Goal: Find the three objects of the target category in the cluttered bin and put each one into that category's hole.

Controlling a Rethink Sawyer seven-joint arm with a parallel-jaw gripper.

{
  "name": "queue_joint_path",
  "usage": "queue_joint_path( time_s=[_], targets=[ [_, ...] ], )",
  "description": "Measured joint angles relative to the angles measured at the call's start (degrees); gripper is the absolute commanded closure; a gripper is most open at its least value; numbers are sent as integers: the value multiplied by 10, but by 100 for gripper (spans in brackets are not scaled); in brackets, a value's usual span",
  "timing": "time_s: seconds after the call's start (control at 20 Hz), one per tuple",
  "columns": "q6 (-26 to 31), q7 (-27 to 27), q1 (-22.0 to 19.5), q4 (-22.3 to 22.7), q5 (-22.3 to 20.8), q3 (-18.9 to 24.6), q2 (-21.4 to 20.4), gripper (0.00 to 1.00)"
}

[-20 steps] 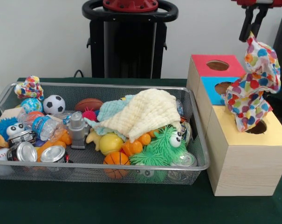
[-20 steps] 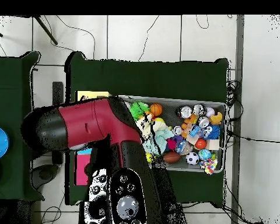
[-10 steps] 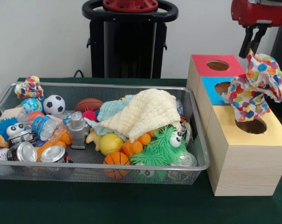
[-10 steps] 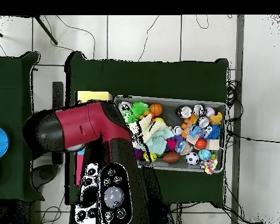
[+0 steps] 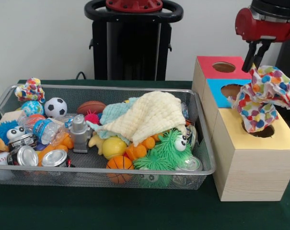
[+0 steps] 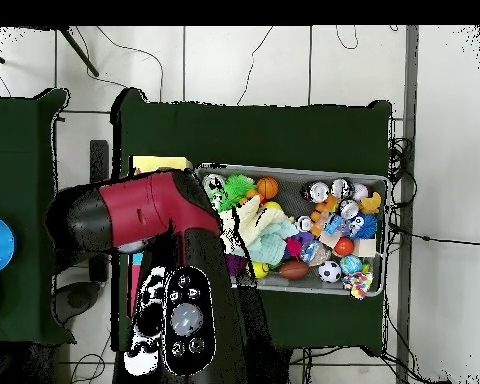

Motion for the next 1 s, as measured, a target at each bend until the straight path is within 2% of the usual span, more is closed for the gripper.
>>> queue_joint_path(
  time_s=[0.75, 1.0],
  targets=[
    [-6, 0, 2, -78, 1, -35, 58, 100],
    [-22, 6, 11, -84, 8, -48, 76, 100]
  ],
)
